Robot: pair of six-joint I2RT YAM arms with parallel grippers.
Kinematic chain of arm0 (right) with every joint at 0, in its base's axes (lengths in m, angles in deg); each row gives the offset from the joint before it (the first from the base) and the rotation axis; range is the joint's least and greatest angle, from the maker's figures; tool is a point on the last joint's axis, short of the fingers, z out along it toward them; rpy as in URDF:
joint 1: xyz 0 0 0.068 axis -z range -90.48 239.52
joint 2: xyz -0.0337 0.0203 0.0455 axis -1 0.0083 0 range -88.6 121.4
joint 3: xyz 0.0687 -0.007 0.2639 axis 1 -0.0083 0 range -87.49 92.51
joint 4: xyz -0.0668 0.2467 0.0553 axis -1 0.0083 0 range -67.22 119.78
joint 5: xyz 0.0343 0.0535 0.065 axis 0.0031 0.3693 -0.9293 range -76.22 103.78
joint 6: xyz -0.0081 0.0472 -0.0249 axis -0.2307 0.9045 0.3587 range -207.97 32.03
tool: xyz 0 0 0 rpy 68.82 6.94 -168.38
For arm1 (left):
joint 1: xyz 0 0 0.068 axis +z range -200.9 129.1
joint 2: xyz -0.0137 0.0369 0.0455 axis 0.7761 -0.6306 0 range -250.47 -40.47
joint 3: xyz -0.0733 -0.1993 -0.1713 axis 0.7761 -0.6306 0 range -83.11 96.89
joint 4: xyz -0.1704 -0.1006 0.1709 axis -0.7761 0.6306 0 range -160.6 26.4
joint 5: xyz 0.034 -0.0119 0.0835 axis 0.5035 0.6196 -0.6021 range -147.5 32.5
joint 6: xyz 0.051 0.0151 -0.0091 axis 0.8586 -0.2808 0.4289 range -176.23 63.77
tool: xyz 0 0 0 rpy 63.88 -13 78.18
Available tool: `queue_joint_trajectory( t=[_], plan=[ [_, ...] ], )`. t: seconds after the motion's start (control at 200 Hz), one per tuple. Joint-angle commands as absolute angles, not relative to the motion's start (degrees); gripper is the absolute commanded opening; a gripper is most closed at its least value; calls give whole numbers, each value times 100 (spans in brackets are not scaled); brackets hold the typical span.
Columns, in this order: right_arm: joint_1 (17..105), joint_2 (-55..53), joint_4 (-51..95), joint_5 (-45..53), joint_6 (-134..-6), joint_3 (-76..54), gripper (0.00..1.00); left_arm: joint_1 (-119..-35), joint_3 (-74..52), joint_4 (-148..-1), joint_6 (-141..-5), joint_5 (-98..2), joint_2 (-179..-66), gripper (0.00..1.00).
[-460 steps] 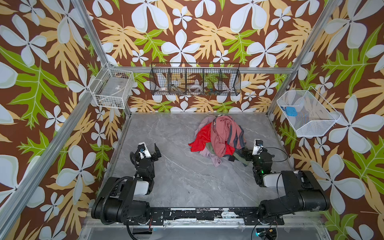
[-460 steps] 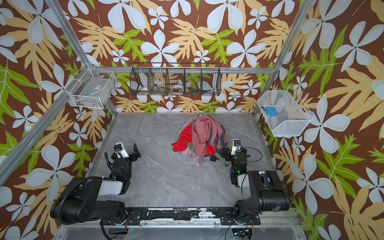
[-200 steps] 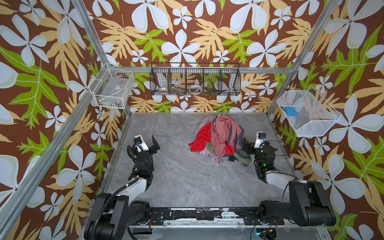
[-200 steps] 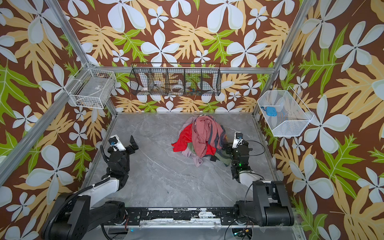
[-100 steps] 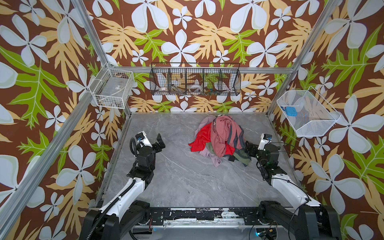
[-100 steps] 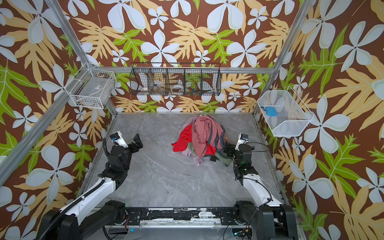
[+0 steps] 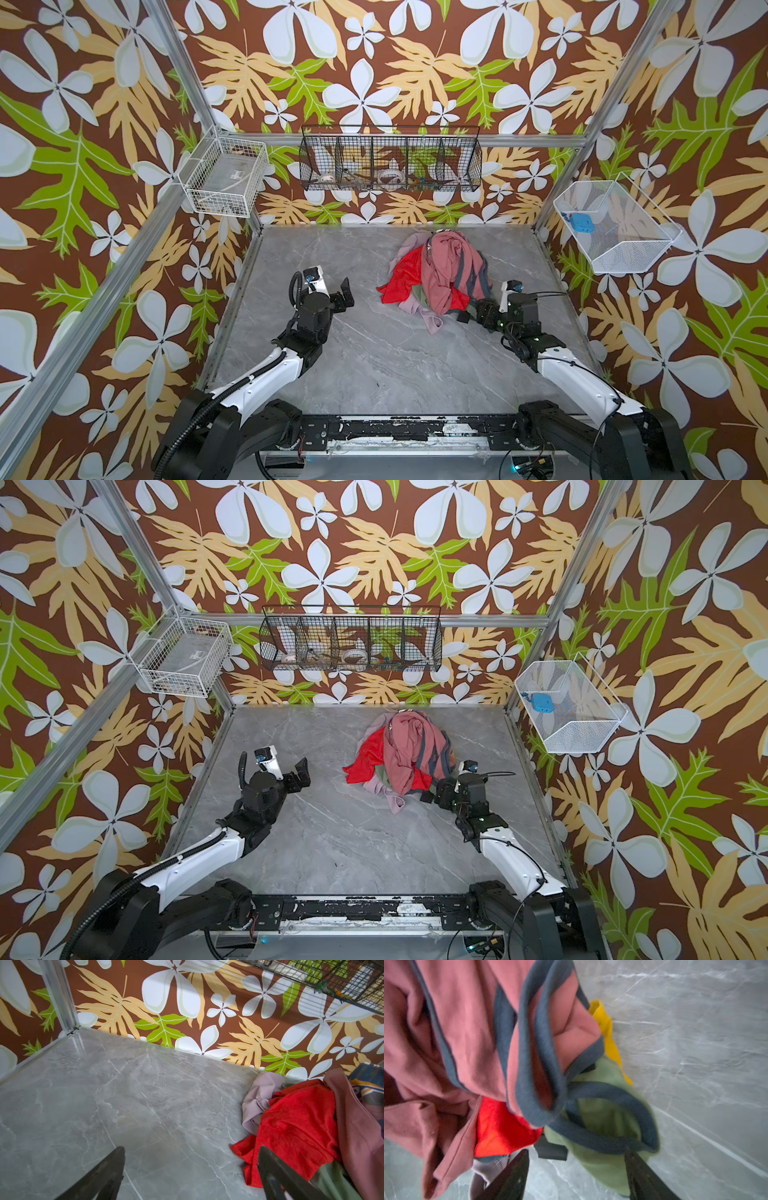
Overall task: Pick out a specific cloth from the pile
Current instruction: 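Raise both arms and move both grippers toward the clothes pile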
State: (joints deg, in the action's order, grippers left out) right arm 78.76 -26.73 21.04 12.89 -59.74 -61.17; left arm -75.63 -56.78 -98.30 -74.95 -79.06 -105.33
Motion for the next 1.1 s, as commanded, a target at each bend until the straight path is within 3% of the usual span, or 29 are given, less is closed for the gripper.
queue_joint_trajectory(
  t=[0.0, 0.485, 0.651, 1.096],
  plan=[
    [7510, -2598, 2273, 1669, -5764, -6093, 71, -7750, -5557, -9839, -7277, -7807, -10708, 100],
    [5865, -2274, 2470, 1908, -6165, -5940, 67, -7885, -5446, -9805, -7313, -7691, -11051, 100],
    [5732, -2036, 2485, 1414, -6419, -5850, 68, -7890, -5454, -9749, -7350, -7728, -11051, 100],
    [5265, -464, 2696, 1900, -6777, -4901, 73, -7890, -5439, -9568, -7440, -7824, -10974, 100]
  ],
)
